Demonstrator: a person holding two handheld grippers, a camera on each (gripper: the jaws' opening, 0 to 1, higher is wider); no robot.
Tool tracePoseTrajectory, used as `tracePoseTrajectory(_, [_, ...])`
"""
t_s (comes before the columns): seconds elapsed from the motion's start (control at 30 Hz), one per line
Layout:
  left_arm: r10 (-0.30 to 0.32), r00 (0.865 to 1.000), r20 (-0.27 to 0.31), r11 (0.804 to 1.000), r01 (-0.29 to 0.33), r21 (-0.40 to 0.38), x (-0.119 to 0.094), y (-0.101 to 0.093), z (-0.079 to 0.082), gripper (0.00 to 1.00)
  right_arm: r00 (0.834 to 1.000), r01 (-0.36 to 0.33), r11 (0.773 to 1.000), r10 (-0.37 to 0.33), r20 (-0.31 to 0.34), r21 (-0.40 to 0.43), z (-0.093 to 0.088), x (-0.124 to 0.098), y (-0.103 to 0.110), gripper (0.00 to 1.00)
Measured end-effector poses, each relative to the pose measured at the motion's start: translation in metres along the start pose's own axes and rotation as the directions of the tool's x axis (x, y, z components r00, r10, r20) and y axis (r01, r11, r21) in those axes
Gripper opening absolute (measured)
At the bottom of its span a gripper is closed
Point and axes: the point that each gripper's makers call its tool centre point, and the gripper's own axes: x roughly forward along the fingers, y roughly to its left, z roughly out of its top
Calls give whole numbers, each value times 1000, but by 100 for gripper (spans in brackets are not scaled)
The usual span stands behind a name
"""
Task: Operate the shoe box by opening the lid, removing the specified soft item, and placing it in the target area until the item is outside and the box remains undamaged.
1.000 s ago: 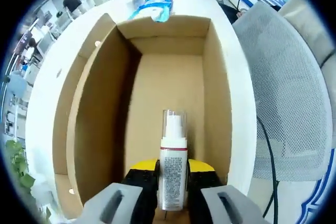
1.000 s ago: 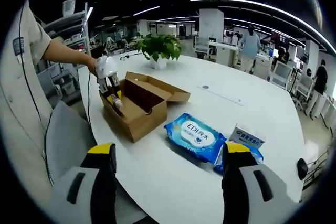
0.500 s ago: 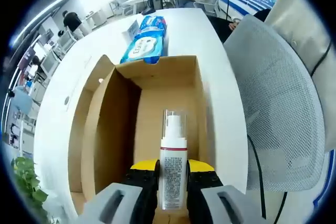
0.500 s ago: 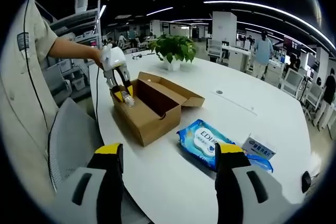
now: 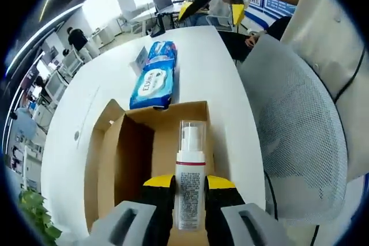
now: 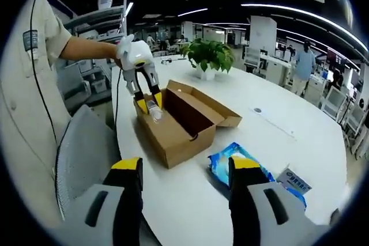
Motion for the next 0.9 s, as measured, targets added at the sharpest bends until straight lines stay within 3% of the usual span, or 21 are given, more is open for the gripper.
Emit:
tracePoseTrajectory(0.5, [-7,995,103,1000,3,31,0,-10,49,19,996,-89,992,88,-6,-90,16,21,18,48])
tracePoseTrajectory(0.9, [-32,981,190,999,24,45,5,-24,83,19,989,-149,979,148,-13,-142,24,31,35,41])
